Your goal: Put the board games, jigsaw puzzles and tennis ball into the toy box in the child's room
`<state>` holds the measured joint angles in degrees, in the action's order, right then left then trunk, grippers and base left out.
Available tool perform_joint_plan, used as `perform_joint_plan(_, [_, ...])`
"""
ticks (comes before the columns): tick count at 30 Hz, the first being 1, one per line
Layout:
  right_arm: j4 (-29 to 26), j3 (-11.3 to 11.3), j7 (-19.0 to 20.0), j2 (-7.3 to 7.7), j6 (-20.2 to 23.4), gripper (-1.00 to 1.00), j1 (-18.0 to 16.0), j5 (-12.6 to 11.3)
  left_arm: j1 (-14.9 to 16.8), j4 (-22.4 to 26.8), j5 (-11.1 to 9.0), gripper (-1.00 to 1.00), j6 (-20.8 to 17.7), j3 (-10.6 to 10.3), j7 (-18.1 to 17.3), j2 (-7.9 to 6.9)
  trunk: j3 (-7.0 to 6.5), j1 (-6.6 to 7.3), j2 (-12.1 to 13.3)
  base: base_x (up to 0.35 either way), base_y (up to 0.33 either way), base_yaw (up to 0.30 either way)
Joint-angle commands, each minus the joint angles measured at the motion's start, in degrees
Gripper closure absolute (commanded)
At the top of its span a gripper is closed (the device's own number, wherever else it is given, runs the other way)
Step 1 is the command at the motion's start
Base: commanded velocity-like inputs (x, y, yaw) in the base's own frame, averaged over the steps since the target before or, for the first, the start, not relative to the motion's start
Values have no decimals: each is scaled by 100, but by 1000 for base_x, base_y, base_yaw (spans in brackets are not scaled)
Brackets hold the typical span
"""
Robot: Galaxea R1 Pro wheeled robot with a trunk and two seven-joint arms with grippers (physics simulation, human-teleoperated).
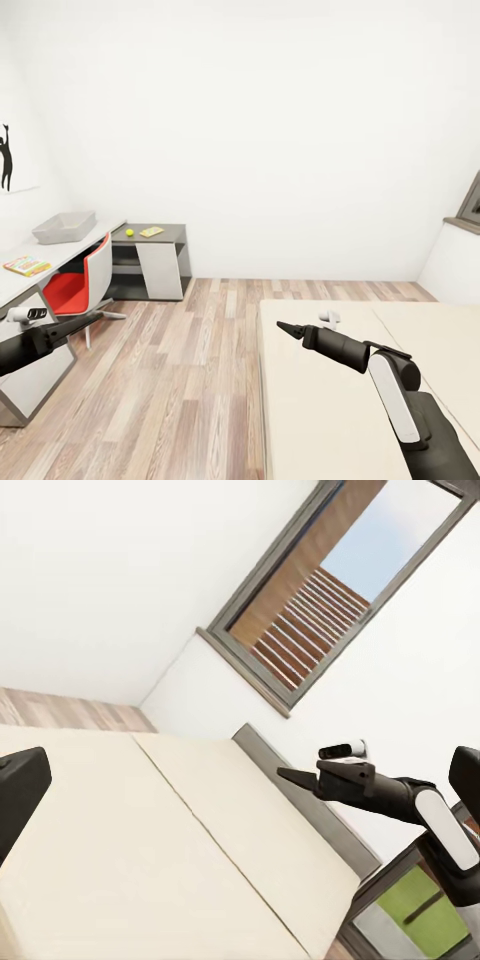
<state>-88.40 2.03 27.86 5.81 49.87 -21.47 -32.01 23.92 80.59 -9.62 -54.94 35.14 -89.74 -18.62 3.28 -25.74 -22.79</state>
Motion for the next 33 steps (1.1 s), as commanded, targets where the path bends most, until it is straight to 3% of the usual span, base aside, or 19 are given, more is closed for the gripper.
perform_joint_plan(1, [-2,8,26,-1,31,-100,-6,7,6,1,7,-100,-61,1,-26,-1,4,-4,-13,0,0,0])
perform_joint_plan(33, [-2,8,18,-1,31,-100,-6,25,7,1,20,-100,-61,10,-26,-18,-298,-4,-13,0,0,0])
